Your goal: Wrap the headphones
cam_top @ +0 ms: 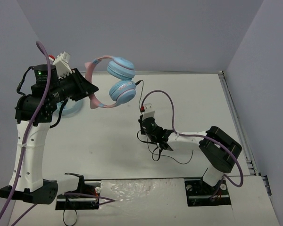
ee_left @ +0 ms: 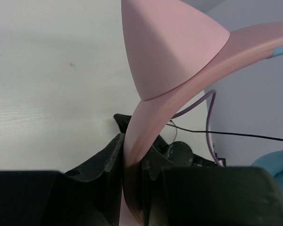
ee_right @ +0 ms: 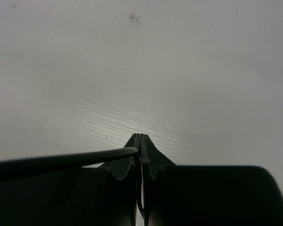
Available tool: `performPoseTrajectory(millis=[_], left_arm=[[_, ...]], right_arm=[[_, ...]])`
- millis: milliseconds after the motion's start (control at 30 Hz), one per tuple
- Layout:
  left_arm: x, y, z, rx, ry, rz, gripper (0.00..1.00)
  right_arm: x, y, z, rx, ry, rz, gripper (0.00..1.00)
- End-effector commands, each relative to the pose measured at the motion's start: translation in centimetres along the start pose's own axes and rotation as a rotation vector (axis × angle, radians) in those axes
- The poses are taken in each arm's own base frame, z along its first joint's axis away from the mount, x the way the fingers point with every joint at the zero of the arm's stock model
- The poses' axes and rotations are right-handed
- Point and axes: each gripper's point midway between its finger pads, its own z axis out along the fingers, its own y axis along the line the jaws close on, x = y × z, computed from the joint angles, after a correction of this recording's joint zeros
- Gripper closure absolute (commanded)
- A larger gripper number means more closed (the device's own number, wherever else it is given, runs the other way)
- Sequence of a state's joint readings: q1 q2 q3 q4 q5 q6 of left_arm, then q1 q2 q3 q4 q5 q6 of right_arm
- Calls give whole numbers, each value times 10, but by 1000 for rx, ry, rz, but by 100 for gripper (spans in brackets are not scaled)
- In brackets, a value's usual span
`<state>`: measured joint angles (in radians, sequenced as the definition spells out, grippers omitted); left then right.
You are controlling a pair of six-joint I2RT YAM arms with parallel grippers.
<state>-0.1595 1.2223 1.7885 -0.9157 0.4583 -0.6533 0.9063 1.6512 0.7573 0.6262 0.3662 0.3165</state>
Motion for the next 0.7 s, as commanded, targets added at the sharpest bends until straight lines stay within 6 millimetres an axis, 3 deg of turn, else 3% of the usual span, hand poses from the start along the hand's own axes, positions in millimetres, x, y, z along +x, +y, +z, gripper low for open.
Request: performPoseTrajectory(millis=[0, 267, 467, 667], left_arm=[[-39, -43, 11, 265, -108, -94, 100], [-37, -23, 52, 337, -91, -231, 100], [-29, 4, 69, 231, -90, -208, 100], [-26, 27, 84, 147, -96, -192, 100]], right_arm=[[-19, 15, -13, -9, -73, 52, 100], [-18, 35, -33, 12, -46, 10, 100], [-26, 65, -45, 7, -21, -72, 100], [-34, 80, -52, 31, 46, -127, 100]])
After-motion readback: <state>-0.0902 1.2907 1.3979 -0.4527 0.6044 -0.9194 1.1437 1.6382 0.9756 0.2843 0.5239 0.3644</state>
